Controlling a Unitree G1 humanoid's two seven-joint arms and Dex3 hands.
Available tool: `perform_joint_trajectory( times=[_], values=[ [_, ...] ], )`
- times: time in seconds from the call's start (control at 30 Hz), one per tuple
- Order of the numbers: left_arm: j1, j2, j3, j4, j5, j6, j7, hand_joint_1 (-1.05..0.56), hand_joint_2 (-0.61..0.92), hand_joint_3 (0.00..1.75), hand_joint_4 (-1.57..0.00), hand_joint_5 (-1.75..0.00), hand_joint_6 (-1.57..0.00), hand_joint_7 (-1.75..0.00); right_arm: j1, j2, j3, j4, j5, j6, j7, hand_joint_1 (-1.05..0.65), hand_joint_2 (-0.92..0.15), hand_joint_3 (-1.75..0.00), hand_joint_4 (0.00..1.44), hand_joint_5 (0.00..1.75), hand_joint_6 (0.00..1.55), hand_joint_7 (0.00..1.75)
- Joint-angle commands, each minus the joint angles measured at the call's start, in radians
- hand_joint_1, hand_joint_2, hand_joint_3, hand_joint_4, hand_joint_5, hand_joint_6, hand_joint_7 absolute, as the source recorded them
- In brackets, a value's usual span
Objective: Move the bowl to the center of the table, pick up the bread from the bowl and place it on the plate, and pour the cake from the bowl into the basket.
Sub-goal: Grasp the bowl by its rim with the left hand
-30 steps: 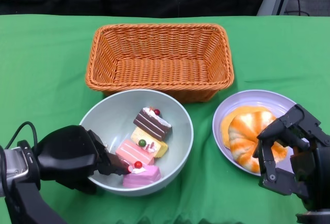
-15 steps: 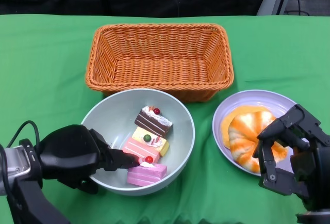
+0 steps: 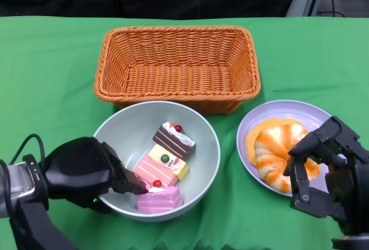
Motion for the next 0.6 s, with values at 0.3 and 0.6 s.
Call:
perform_joint_trajectory(
  times=[0.3, 0.6],
  values=[
    [0.011, 0.006, -0.028, 0.023, 0.026, -0.003, 0.043, -0.27, 0.88, 0.0, -0.78, -1.24, -1.19, -0.14, -0.004, -0.004, -0.006, -0.006, 0.011, -0.002, 0.0, 0.05, -0.43, -1.36, 0.7, 1.75, 0.6, 1.54],
    [0.003, 0.007, -0.041, 0.032, 0.025, -0.003, 0.047, -0.27, 0.89, 0.0, -0.59, -1.67, -0.75, -1.08, -0.006, -0.003, -0.007, -0.002, -0.002, -0.003, -0.006, 0.04, -0.44, -1.34, 0.68, 1.75, 0.59, 1.55]
  ],
)
